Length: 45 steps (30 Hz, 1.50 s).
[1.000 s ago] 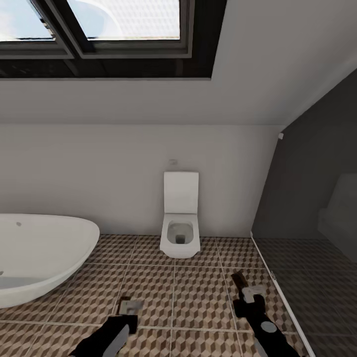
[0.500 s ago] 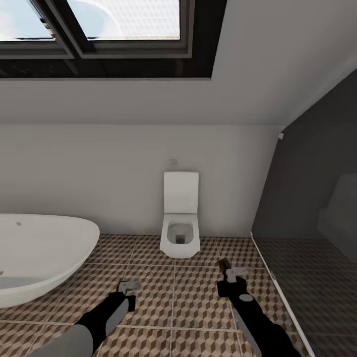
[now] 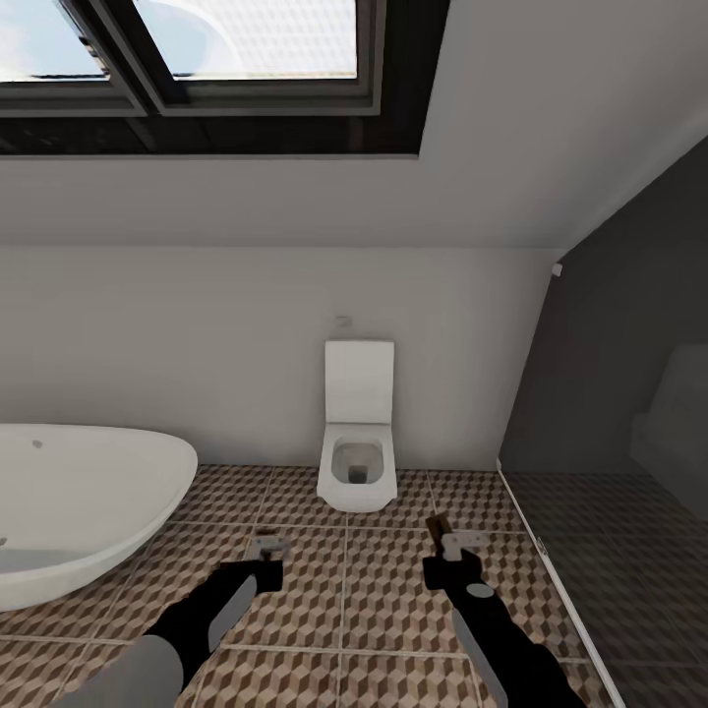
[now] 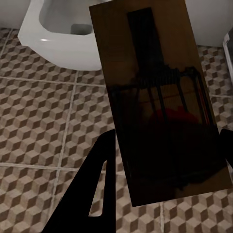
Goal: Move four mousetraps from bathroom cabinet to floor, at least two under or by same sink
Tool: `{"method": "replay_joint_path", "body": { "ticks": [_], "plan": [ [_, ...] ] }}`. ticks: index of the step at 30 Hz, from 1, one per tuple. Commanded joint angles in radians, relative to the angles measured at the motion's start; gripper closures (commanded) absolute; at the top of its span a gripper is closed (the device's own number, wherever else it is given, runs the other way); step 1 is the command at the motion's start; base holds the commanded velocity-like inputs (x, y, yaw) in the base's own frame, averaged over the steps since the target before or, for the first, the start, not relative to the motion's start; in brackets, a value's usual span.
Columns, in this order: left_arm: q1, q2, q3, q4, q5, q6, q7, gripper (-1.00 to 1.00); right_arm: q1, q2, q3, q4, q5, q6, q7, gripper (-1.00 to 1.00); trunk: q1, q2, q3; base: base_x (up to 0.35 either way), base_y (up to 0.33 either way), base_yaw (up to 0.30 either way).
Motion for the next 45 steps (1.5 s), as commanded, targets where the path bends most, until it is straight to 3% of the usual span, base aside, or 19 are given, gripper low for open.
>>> {"method": "replay_joint_path", "body": {
  "ticks": [1, 13, 26, 45],
  "plan": [
    [-0.001, 0.003, -0.009, -0.013, 0.007, 0.004, 0.010, 1.00, -0.001, -0.001, 0.003, -0.002, -0.012, 0.004, -0.008, 1.00, 0.001, -0.002, -0.002, 0.000, 0.000, 0.000],
    [-0.001, 0.009, -0.010, -0.030, 0.007, 0.007, 0.010, 1.00, -0.001, -0.003, 0.003, -0.006, -0.011, 0.006, -0.008, 1.00, 0.001, -0.002, -0.002, 0.000, 0.000, 0.000],
    [-0.001, 0.009, -0.010, -0.027, 0.007, 0.007, 0.010, 1.00, -0.001, -0.001, 0.003, -0.010, -0.013, 0.007, -0.007, 1.00, 0.051, -0.093, -0.044, 0.000, 0.000, 0.000],
    [-0.001, 0.009, -0.010, -0.029, 0.007, 0.007, 0.010, 1.00, -0.001, -0.001, 0.002, -0.010, -0.013, 0.007, -0.007, 1.00, 0.123, -0.226, -0.132, 0.000, 0.000, 0.000]
  ]
}}
